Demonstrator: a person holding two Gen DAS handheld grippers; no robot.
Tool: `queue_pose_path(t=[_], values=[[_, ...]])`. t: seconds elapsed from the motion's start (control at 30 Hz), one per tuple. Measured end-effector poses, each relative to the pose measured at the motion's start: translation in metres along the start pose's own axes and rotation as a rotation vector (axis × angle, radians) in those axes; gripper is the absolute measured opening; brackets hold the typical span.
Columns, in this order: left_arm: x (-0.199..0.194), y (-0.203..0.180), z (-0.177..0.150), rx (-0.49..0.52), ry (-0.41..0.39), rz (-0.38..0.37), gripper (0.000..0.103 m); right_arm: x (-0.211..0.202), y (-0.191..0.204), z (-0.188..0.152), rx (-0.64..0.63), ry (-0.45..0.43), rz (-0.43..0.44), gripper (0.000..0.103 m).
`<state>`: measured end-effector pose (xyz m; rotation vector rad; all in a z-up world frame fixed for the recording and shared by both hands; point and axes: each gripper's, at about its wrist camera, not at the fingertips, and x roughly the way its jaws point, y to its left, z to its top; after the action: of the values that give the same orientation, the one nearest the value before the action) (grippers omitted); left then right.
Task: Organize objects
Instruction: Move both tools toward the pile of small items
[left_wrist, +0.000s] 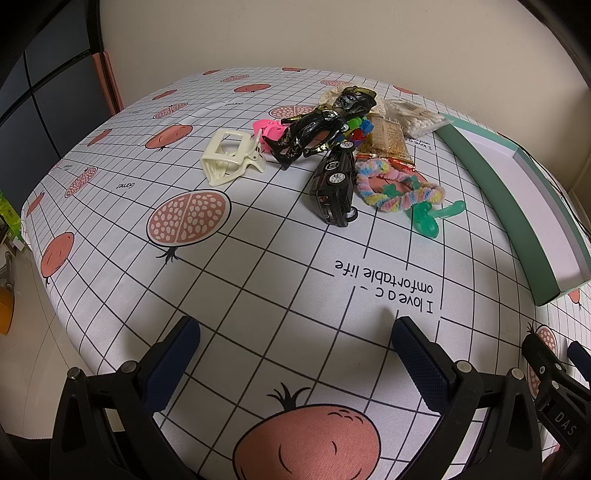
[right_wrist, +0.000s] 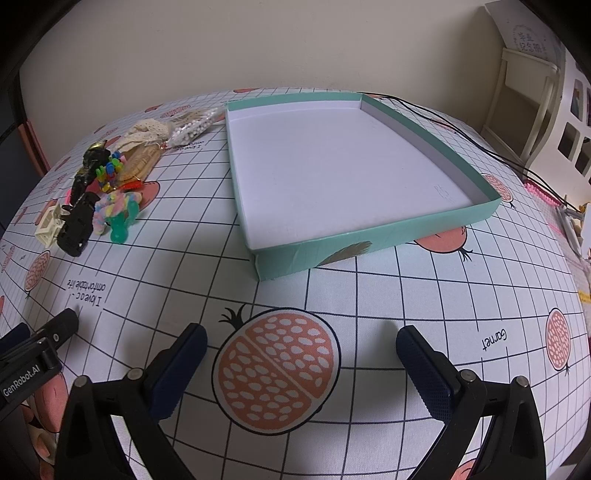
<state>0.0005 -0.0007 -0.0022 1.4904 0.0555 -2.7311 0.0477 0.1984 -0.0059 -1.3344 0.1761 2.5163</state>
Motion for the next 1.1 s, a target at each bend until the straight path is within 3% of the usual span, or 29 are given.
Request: queue_pose_path(t=[0.73,1.1], values=[[0.0,0.0,0.0,-0.009,0.009,-0.004,0.103,0.0,0.0,0.001,-0.006,0.004,0.009,0.103],[-0.004,0.019,0.019,-0.137,0.055,-0.082,0.103,-0.017,0.0,0.018,-0.001,-0.02,0.053,0.103]])
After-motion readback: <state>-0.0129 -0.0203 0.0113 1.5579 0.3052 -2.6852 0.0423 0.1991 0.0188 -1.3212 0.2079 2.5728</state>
